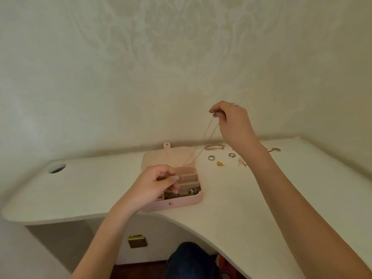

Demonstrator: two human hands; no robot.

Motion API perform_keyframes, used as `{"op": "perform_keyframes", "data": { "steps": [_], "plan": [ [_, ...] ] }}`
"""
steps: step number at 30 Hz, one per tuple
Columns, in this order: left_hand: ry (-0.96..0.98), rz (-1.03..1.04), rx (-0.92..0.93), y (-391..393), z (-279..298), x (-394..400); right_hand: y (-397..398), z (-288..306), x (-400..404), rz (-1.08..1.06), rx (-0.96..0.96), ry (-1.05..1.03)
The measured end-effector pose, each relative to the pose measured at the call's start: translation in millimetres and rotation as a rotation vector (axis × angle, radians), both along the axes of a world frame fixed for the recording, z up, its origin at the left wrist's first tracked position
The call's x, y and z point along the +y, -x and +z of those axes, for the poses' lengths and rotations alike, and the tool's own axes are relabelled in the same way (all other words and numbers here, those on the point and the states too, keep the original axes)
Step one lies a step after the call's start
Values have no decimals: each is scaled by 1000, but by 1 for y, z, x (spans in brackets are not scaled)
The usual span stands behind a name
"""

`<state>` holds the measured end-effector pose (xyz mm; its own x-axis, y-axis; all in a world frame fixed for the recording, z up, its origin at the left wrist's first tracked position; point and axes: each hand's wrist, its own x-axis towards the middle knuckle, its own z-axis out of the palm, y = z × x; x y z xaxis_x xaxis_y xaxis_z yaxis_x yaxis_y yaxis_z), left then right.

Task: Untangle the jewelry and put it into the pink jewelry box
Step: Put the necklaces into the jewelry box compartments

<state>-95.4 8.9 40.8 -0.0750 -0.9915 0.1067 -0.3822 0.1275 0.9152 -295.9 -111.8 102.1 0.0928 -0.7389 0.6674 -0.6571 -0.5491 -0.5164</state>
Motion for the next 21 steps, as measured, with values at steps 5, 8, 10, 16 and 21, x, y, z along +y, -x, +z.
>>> {"op": "perform_keyframes", "data": {
  "steps": [5,8,10,16,21],
  "plan": [
    [41,34,227,5,19,0,-13,3,14,170,-133,-62],
    [55,58,251,9,23,-4,-17,6,23,246,-178,-85],
    [47,60,261,10,22,-5,-19,7,27,277,-182,-73],
    [48,115,74,6,2,-4,-25,3,30,329,-176,-117],
    [162,198,-457,-6,-8,2,-35,0,37,425,-165,-193]
  ]
}}
